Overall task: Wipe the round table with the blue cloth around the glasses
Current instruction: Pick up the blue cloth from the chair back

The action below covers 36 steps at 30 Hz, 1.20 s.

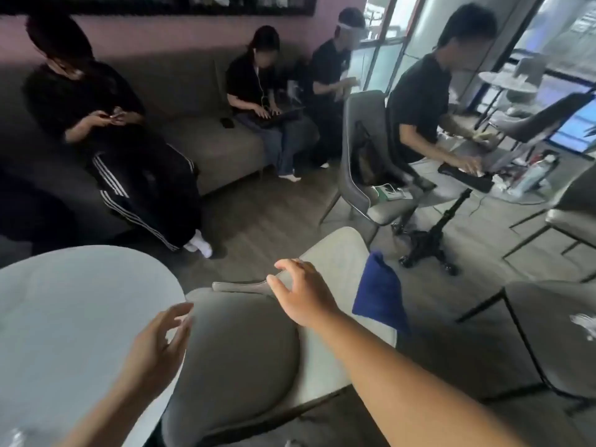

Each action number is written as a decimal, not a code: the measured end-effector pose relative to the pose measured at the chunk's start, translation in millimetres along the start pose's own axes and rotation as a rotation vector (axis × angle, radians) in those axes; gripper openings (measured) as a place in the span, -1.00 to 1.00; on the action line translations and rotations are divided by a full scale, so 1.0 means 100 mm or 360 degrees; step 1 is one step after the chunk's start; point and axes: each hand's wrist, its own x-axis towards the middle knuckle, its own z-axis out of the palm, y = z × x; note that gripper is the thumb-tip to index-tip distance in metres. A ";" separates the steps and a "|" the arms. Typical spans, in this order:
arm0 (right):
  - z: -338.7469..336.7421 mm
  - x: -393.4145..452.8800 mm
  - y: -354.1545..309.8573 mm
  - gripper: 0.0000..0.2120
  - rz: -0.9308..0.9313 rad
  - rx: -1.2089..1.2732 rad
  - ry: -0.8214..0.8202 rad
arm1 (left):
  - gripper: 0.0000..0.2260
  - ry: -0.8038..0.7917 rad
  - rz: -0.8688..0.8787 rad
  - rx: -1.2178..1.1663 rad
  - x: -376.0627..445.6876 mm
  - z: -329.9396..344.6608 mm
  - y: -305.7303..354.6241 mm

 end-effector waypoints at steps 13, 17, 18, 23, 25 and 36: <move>-0.88 -0.05 1.71 -0.29 0.0854 -0.0632 0.0376 | -0.66 -0.0757 0.0334 0.0174 0.51 1.90 1.26; -0.80 -0.06 1.86 -0.60 0.0790 -0.0682 0.0327 | -0.67 -0.0810 0.0280 0.0205 0.57 2.04 1.29; -0.78 -0.05 1.85 -0.69 0.0683 -0.0742 0.0356 | -0.67 -0.0826 0.0256 0.0214 0.58 2.04 1.27; -0.77 0.14 1.63 -0.83 0.0516 -0.0450 0.0518 | -0.65 -0.0815 0.0129 0.0208 0.62 1.91 1.20; -0.82 0.24 1.42 -0.81 0.0437 -0.0202 0.0484 | -0.61 -0.0771 0.0068 0.0143 0.63 1.82 1.20; -0.21 0.53 -0.23 -0.81 -0.0402 0.0586 -0.0130 | -0.64 0.0138 -0.0241 -0.0386 0.44 0.48 0.88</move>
